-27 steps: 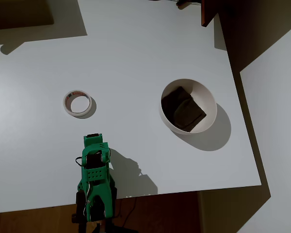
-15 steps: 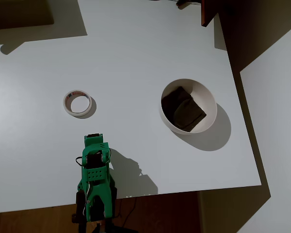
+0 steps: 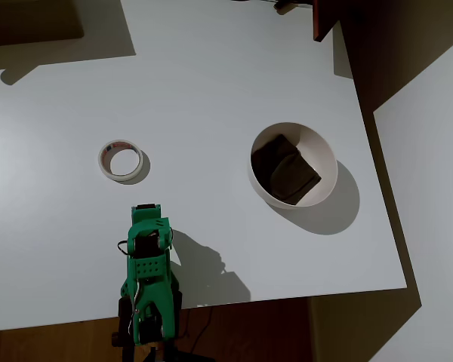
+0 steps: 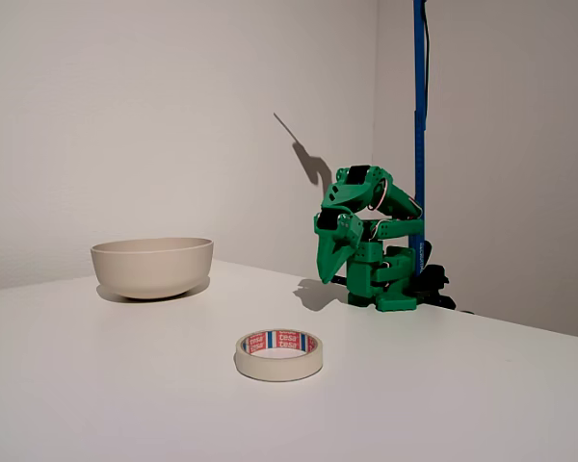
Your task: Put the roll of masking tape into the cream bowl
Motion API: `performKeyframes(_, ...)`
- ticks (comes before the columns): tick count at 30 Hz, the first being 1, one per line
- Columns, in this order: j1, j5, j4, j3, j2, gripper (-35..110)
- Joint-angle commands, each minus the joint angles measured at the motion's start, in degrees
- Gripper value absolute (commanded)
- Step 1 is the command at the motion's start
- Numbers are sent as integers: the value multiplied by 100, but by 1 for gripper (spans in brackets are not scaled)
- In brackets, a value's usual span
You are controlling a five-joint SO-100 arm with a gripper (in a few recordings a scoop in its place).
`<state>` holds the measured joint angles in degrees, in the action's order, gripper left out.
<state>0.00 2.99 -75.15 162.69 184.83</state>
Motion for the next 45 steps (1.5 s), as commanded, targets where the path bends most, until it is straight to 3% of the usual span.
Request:
performKeyframes(1,-70,105,237,-826,-1037,-8)
performKeyframes(10,-105,149,-132,-3226,-4175,-8)
performKeyframes(13,-114,299,-316,-3876,-4957,13)
performKeyframes(30,-1187,773,158,-4482,-6935,20)
performKeyframes(45,-967,677,237,-5722,-8350,21)
